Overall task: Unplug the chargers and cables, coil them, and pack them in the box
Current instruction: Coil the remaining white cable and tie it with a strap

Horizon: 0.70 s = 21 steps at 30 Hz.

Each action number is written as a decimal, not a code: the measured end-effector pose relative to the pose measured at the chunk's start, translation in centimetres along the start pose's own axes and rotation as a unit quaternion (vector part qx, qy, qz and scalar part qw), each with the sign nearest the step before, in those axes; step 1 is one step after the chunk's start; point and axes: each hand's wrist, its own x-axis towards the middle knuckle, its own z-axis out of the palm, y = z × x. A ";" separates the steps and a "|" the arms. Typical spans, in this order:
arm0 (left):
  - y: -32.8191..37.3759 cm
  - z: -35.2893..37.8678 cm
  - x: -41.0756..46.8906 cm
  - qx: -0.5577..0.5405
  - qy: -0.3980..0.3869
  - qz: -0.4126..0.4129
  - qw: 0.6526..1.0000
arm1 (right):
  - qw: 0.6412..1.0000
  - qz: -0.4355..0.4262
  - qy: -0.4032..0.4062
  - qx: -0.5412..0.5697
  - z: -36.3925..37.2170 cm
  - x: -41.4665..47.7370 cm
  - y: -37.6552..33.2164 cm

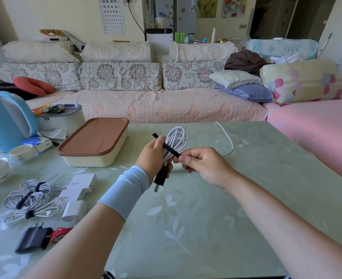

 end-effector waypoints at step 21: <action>-0.4 -0.3 -0.8 0.316 -0.079 0.165 0.931 | 0.981 0.024 -0.051 -0.187 -3.5 0.5 2.2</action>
